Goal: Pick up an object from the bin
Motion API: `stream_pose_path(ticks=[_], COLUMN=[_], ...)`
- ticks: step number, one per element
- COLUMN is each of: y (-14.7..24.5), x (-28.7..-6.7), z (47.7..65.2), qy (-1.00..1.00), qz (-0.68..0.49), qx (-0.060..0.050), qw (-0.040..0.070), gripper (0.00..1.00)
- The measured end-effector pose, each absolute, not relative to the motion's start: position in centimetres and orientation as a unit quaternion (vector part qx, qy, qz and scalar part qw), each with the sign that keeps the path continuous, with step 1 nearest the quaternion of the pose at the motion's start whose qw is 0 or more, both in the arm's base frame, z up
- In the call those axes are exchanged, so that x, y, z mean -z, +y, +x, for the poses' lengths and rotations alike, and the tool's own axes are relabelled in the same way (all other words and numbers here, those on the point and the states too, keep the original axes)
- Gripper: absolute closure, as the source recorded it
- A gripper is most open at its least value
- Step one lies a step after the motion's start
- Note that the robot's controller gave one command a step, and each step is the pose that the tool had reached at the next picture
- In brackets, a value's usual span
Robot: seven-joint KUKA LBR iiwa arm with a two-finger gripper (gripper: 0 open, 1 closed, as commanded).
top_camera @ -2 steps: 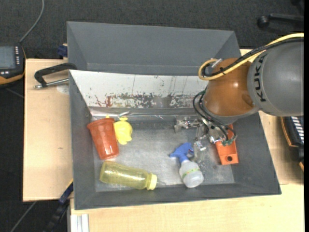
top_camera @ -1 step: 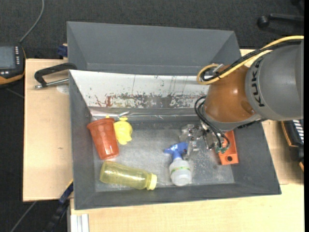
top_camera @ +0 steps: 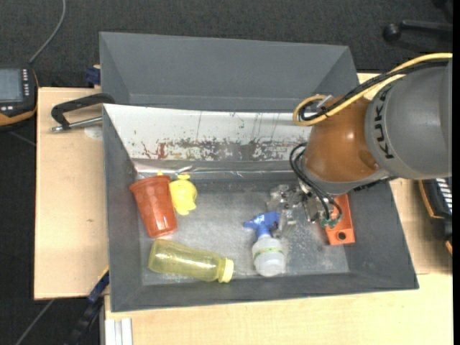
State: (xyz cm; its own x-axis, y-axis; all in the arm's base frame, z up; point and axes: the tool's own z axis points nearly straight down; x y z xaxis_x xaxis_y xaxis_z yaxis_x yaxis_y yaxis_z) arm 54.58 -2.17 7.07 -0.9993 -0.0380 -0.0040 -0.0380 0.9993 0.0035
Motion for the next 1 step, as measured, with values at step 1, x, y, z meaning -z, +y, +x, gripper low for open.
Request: stream_pose_path(ticks=[1], y=[-2.16], x=[-7.31], z=[54.51], qy=[1.000], qz=[-0.019], qx=[-0.002], qw=[0.001], gripper=[1.00])
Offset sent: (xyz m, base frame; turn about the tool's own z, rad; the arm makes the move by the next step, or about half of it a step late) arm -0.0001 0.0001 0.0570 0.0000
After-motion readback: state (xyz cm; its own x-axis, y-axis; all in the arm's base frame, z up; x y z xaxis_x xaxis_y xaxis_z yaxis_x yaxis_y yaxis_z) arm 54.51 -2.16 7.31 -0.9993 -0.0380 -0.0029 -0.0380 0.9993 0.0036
